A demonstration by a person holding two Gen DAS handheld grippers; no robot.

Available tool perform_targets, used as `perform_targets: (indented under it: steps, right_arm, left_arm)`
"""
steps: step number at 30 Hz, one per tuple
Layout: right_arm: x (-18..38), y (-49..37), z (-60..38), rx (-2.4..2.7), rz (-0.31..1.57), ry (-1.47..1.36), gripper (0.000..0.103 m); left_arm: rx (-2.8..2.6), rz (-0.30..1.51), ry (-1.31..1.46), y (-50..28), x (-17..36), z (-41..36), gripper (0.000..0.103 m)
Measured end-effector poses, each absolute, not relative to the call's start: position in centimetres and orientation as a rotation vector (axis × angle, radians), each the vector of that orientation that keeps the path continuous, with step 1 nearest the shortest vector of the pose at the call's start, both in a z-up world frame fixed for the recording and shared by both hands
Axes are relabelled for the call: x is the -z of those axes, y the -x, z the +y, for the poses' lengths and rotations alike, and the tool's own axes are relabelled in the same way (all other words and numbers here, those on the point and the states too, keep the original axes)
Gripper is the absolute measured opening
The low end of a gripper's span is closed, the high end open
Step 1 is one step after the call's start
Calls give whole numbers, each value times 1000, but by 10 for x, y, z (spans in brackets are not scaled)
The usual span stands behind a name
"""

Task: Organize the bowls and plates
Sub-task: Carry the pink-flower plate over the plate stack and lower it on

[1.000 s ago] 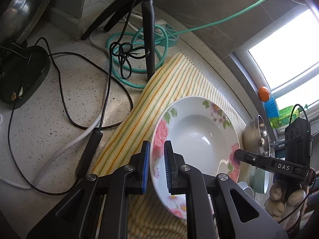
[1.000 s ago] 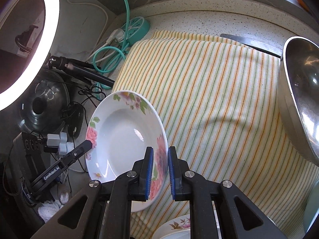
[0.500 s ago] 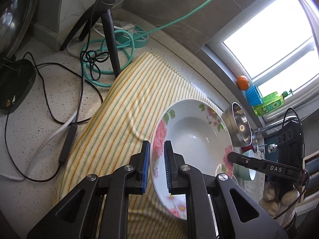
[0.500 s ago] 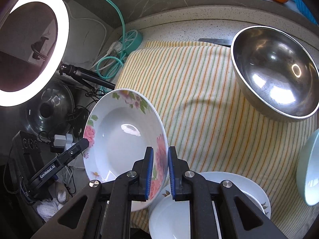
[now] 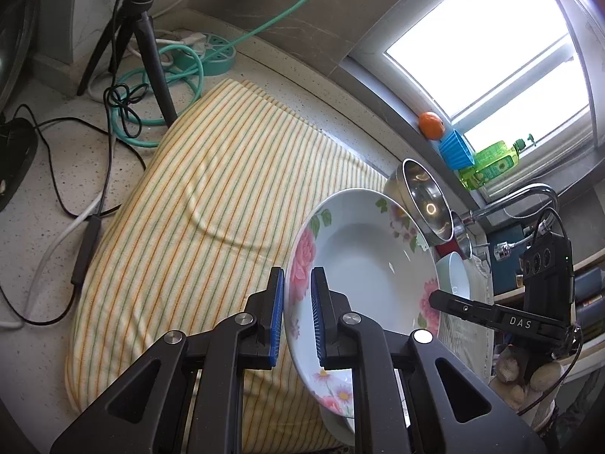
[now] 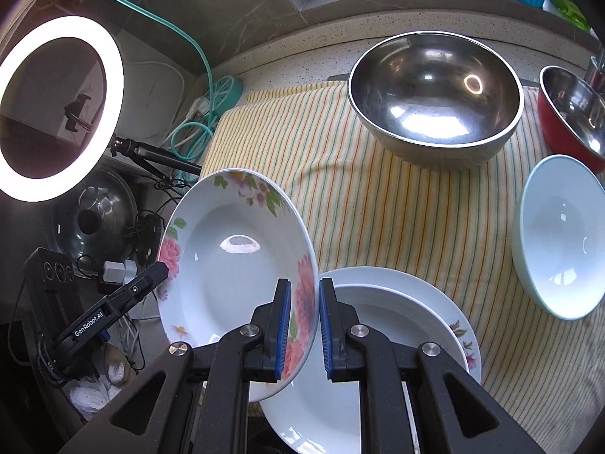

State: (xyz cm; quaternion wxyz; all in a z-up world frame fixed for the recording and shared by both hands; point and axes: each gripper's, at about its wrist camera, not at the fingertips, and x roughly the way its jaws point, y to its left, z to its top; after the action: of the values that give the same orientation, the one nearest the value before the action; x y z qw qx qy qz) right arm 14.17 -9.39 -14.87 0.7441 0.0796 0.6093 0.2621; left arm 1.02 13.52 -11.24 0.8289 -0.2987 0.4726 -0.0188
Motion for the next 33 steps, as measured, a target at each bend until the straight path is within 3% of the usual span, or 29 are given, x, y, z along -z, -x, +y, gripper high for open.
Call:
perform_targets:
  steps: [33]
  right_arm:
    - [167,-85,-194,-398,1347,-298,14]
  left_arm:
    - [208,1132,517,-5,131,49,12]
